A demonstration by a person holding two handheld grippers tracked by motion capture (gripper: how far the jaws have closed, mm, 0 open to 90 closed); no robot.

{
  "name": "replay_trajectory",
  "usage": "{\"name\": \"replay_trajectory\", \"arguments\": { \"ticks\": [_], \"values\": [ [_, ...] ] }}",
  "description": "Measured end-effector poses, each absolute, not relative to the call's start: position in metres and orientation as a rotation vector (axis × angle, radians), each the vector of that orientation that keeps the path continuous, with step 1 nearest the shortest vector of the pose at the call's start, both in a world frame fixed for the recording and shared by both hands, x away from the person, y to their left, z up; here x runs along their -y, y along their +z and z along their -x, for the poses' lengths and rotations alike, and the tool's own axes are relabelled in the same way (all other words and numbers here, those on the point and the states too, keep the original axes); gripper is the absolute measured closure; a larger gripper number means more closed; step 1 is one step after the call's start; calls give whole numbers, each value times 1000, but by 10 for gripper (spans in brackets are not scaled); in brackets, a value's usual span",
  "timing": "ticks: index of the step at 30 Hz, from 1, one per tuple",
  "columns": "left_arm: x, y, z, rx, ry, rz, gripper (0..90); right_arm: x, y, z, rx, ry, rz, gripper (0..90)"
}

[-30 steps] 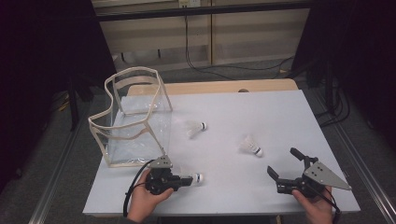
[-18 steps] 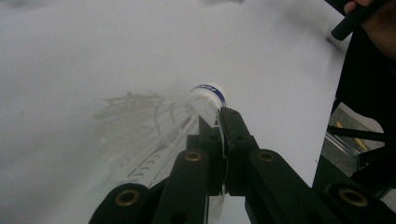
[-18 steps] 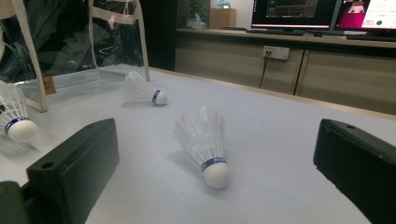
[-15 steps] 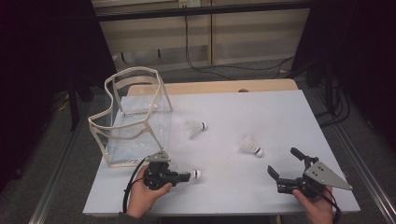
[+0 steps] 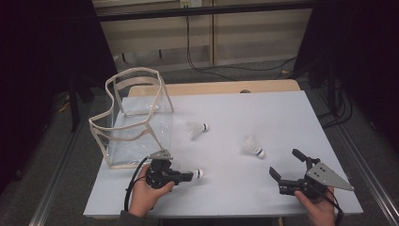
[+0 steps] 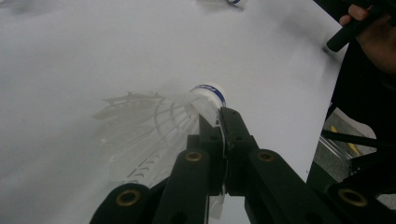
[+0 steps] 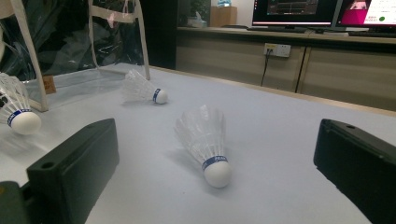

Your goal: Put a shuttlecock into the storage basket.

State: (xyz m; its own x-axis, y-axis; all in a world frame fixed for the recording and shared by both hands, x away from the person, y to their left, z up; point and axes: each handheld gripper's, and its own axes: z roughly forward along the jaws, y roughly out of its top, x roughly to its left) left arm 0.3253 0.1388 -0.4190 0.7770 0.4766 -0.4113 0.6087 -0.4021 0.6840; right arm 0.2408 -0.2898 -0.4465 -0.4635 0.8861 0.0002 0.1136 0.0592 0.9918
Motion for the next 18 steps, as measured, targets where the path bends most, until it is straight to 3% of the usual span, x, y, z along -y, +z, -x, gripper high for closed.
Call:
{"name": "replay_trajectory", "arguments": {
  "ticks": [18],
  "values": [
    [-139,-400,-330,-833,-181,-2077,892,290,-447,-242,-1676,1469,-1017,4]
  ]
}}
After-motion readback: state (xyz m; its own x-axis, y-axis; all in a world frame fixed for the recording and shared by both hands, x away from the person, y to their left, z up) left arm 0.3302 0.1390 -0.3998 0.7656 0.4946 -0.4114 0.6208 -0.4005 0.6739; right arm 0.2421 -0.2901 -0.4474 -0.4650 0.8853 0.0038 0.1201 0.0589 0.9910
